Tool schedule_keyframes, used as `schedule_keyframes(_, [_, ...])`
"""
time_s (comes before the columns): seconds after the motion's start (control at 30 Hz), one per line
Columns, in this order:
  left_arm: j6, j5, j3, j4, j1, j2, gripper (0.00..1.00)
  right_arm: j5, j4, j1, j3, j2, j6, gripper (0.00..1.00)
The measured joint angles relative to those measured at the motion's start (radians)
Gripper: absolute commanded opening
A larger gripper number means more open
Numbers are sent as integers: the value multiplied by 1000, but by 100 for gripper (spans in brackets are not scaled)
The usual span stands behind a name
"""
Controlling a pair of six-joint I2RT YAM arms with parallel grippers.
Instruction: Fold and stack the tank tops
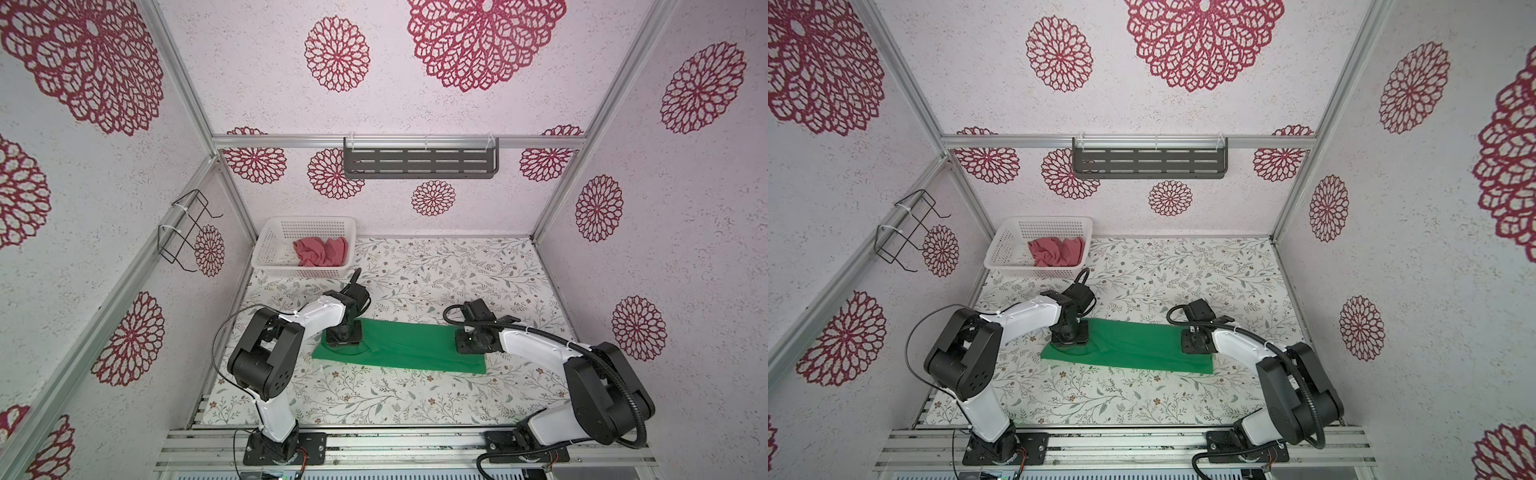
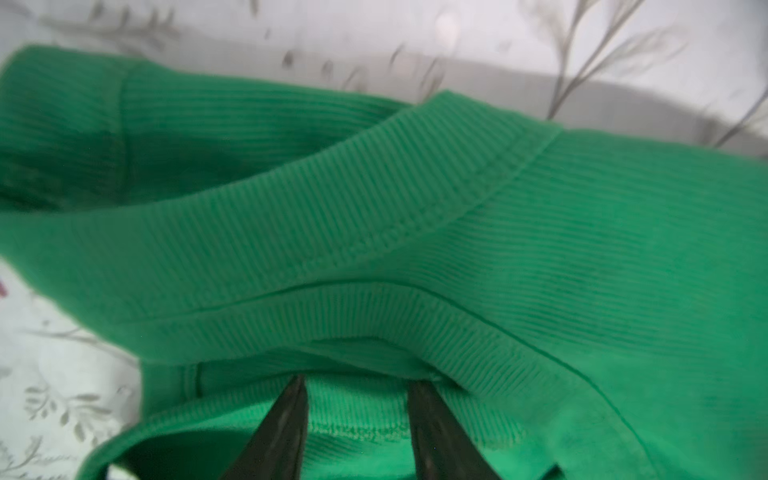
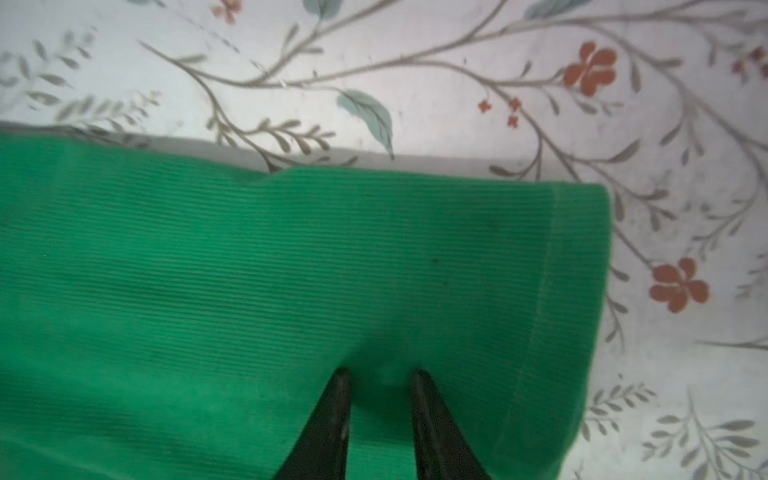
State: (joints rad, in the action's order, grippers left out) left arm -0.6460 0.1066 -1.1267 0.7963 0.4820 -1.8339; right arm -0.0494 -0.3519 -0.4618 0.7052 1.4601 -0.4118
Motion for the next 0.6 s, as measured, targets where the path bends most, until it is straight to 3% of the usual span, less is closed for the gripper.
schedule_keyframes(0.3, [117,-52,-352,41,-12,-253,48,-31,90,-43,-84,-56,-130,32])
schedule_keyframes(0.47, [195,-64,-614,84,-17,-416,49,-38,60,-197,-112,-117,-265,48])
schedule_keyframes(0.6, [254,-71,-787,106,-19,-519,53,-25,-87,-263,-92,-179,-318,53])
